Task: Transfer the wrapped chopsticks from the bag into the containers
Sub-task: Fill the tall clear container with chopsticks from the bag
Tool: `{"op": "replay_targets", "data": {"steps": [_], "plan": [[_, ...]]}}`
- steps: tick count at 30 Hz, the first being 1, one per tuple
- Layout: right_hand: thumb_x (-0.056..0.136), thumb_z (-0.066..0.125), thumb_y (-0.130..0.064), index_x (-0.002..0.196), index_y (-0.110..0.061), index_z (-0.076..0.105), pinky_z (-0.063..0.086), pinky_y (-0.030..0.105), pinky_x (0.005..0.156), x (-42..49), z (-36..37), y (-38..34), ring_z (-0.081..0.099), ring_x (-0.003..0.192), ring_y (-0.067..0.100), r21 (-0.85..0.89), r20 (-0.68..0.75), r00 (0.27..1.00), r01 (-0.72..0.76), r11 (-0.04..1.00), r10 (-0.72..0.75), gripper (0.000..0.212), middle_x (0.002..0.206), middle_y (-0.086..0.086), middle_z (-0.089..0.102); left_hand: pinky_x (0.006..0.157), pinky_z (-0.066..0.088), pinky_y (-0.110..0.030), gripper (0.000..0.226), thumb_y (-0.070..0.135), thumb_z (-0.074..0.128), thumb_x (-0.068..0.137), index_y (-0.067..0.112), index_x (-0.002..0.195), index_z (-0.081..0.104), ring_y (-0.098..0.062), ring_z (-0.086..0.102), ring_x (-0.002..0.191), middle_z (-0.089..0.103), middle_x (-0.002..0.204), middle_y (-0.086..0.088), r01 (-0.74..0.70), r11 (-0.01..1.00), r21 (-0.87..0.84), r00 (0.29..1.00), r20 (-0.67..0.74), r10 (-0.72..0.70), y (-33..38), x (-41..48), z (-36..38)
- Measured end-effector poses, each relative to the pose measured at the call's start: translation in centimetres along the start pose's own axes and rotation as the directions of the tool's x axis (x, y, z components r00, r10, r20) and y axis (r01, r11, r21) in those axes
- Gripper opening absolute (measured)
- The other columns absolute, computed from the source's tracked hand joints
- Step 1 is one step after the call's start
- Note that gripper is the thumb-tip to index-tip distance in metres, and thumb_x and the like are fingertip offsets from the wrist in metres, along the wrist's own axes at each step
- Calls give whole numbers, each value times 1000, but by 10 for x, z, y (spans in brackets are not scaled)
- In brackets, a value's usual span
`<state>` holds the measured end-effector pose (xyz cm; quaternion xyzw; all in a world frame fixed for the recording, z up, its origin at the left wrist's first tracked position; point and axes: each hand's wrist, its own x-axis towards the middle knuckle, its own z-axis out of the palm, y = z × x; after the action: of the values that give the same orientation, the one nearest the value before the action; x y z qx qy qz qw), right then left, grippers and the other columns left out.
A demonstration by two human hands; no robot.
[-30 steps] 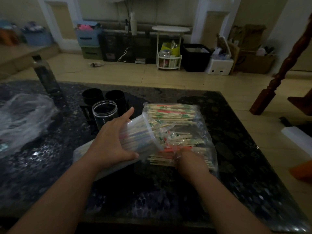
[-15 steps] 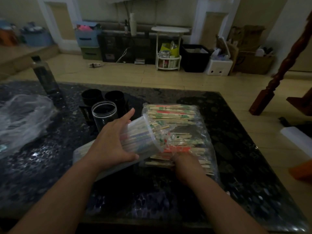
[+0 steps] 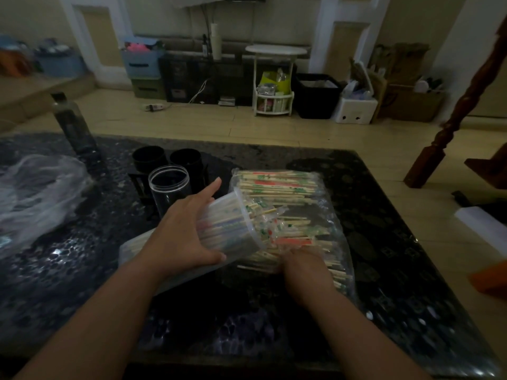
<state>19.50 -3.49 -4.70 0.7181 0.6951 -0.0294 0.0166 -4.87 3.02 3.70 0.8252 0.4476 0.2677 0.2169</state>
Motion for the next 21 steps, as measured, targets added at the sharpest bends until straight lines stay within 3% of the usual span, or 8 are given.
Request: {"op": "replay_targets", "data": {"steps": [4,10,15,21], "plan": [[91,47,-14,115,-17,63,47,35,89,-1,-2,-3,62,105,27,19,43,999,13,1000,-14,29,116,8,64,105,38,-41,125,58,78,39,69,137,2,-16,44,121,49,135,7,-1,1000,18,1000,24,1,3,0,0],[96,41,-19,127,-16,52,41,37,94,-9,-3,-6,54,116,29,-44,57,998,30,999,-28,33,125,9,57,101,40,-38,120,60,76,39,69,137,6,-16,45,117,53,131,6,-14,998,53,1000,16,14,3,0,3],[95,44,-16,124,-18,57,49,36,88,-11,-28,-4,63,108,29,9,52,999,-3,1000,2,32,119,9,65,94,43,-34,110,52,79,41,53,139,30,-12,52,113,53,127,14,-34,997,66,999,-19,36,2,0,2],[92,59,-39,117,-29,60,47,34,84,-16,-68,1,61,109,26,86,144,990,-20,996,7,28,120,4,63,96,41,-33,95,49,81,45,46,132,43,-11,50,117,52,131,15,-24,997,72,999,-45,27,-3,-2,5]]}}
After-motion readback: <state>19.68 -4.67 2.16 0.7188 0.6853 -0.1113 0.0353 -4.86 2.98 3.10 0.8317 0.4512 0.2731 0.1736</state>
